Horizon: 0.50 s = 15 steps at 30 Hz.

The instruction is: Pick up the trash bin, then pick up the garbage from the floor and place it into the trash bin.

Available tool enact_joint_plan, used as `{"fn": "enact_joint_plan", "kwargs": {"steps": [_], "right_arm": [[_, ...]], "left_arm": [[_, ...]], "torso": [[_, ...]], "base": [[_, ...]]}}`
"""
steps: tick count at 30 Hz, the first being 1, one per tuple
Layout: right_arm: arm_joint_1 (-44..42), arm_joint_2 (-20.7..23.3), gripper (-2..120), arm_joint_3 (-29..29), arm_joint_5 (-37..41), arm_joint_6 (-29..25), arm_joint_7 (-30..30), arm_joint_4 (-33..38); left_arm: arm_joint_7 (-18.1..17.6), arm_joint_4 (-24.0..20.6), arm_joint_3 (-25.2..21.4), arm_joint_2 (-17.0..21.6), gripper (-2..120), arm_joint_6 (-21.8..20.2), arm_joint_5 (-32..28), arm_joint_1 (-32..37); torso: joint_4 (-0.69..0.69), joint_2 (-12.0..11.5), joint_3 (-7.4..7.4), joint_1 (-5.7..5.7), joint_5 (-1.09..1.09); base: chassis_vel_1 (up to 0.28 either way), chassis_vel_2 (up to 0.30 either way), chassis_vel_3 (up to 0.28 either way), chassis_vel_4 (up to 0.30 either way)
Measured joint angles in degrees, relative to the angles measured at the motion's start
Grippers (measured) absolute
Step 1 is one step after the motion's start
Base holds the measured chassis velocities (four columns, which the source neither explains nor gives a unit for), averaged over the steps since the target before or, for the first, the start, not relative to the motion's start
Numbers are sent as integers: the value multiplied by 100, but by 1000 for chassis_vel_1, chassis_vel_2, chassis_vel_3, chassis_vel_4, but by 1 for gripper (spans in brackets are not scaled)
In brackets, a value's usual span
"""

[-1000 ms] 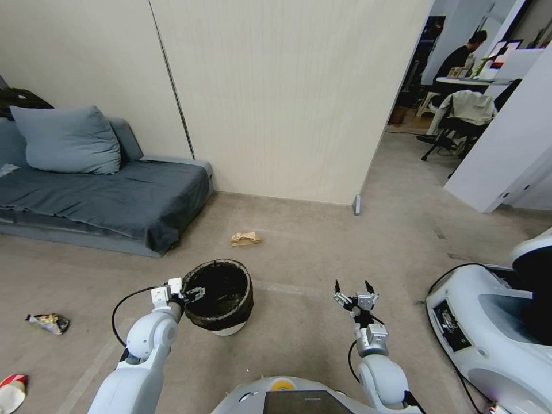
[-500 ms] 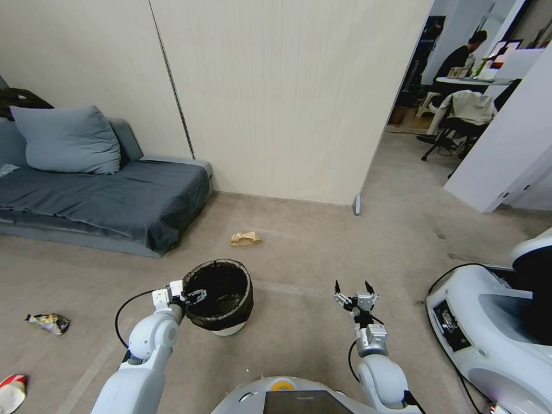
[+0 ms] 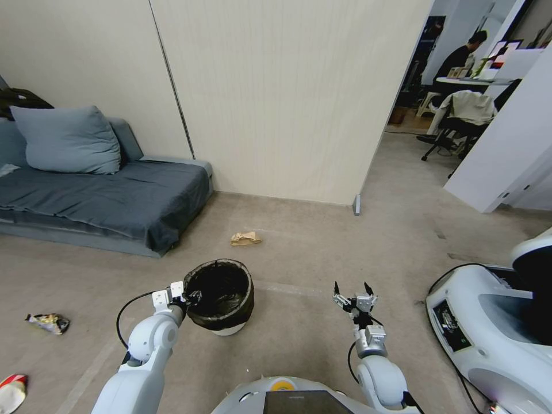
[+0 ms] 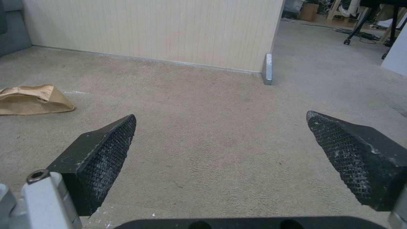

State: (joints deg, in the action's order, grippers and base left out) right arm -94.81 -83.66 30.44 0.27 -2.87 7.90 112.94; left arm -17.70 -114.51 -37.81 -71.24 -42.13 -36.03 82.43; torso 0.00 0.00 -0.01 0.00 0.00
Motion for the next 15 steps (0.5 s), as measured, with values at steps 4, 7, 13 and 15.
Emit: {"fn": "enact_joint_plan", "kwargs": {"steps": [4, 7, 13, 15], "right_arm": [[-23, 5, 100, 1, 0, -2, 2, 39], [-33, 6, 100, 1, 0, -2, 4, 54], [-42, 6, 100, -1, -3, -9, 8, 67], [-53, 2, 100, -1, -4, -20, 10, 67]], "left_arm": [[-3, -24, -6, 7, 4, 0, -20, 20], [-3, -43, -16, 12, 0, 0, -22, 44], [-11, -56, -19, -8, 0, 1, 5, 79], [-16, -71, -18, -20, 0, 2, 10, 93]], "torso": [[-1, 0, 0, 0, -1], [-1, 0, 0, 0, 0], [0, 0, 0, 0, 0], [0, 0, 0, 0, 0]], "base": [[0, 0, 0, 0], [0, 0, 0, 0], [0, 0, 0, 0], [0, 0, 0, 0]]}}
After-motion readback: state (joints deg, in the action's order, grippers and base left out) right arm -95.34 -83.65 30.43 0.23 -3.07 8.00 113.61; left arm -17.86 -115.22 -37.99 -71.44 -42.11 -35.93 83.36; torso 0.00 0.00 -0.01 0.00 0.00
